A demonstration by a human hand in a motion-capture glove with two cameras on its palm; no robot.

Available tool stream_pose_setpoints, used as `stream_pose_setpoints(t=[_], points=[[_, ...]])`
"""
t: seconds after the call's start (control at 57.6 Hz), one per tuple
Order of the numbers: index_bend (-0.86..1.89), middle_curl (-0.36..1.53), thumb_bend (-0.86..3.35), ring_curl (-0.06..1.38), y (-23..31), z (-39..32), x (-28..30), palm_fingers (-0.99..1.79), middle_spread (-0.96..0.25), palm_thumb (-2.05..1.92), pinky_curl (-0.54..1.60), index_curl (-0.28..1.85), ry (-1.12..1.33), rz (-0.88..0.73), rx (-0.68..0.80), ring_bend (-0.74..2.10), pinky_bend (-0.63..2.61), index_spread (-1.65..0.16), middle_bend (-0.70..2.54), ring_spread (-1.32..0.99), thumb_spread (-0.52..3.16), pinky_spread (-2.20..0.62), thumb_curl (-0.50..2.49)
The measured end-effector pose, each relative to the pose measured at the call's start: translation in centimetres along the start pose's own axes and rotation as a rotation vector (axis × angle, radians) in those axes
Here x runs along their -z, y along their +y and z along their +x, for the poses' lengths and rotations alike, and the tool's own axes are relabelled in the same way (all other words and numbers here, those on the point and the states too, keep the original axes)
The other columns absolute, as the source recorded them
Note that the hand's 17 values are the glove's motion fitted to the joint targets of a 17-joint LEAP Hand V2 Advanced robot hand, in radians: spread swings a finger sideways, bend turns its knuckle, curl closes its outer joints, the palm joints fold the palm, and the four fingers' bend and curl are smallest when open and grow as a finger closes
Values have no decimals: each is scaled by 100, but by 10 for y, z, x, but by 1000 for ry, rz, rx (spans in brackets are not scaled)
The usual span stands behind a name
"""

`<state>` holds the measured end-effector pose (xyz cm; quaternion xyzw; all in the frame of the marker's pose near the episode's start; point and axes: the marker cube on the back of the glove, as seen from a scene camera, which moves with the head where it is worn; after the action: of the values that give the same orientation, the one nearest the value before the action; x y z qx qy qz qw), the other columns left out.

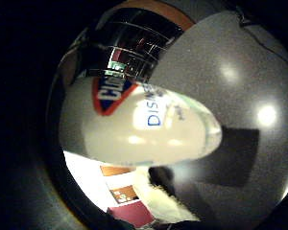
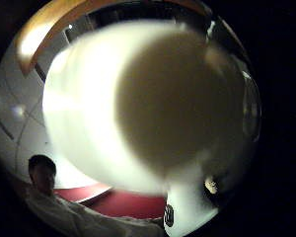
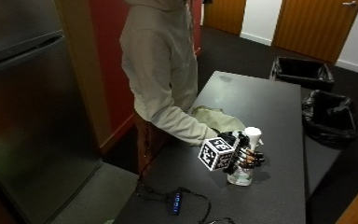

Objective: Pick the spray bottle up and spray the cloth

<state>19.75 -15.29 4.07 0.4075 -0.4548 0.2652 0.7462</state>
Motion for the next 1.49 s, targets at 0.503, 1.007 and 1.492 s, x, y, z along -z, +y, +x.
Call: stream_pose_setpoints(t=[0.503,1.007,1.492], points=[[14,41,-3,34,-19,-9,-15,95,-16,77,30,34,31,-40,79,41,17,-27,29,-18,85,-1,40],[29,49,-2,41,-25,-18,-20,137,-15,103,34,46,54,-95,103,46,23,-21,44,-22,35,-20,60],[37,52,-3,47,47,-72,25,139,-13,98,38,54,456,-715,333,59,33,-18,56,-18,16,-24,70]])
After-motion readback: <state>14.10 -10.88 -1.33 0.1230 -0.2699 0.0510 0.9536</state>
